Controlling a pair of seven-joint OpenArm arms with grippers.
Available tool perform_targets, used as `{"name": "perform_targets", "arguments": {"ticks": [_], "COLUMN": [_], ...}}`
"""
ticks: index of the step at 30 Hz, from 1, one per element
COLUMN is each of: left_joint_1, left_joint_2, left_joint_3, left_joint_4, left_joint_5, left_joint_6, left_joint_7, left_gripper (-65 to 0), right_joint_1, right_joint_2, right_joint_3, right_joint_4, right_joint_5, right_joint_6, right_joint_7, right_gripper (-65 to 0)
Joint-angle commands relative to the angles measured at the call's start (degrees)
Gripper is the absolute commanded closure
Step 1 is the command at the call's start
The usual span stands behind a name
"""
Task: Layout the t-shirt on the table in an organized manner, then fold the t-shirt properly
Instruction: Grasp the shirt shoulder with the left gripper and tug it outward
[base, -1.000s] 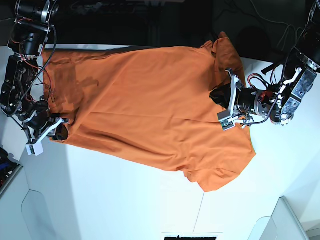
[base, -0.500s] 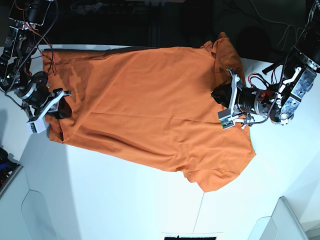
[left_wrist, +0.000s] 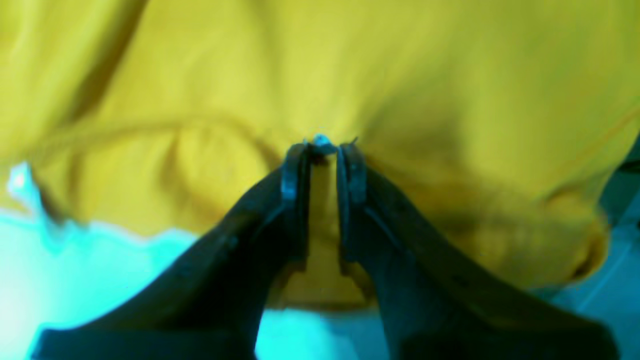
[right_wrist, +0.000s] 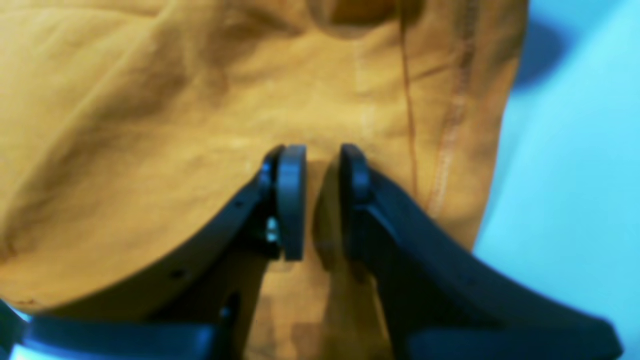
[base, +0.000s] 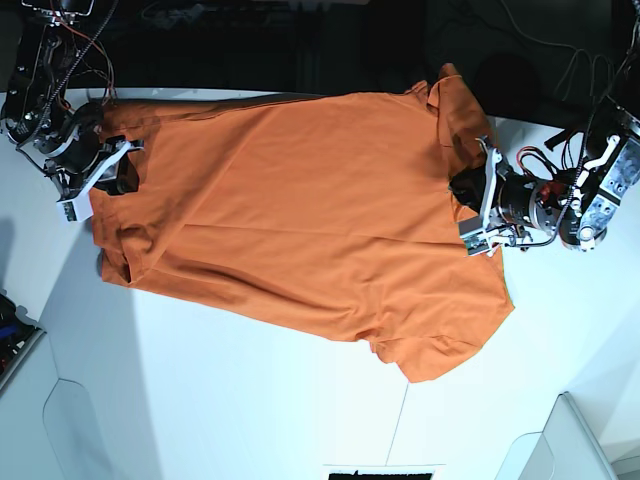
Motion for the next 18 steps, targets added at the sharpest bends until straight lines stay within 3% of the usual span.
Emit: {"name": "perform_targets", "arguments": {"ticks": [1,13,18], "left_joint_1": [-1.07,-1.07,-1.03], "left_joint_2": [-1.97,-9.01,-9.22], "left_joint_3": [-0.66,-0.68,-3.45], "left_joint_4": [0.66,0.66,0.66], "left_joint_5": [-0.79,-4.00,-4.94], "left_joint_6": [-0.28,-0.28,-0.28], "left_joint_7": [-0.17,-0.15,0.70], "left_gripper": [-11.3,-11.3,-11.3], "right_joint_1": [0.28,0.26,0.26], "right_joint_2": [0.79,0.79,0.79], "right_joint_3": [0.26,0.26,0.26], "right_joint_4": [-0.24,-2.73,-2.73], "right_joint_5": [-0.72,-0.44,-0.28], "right_joint_6": [-0.13,-0.13,-0.13], "right_joint_7": [-1.11,-0.55,-0.55], "right_gripper": [-13.0,-13.0,-13.0]}}
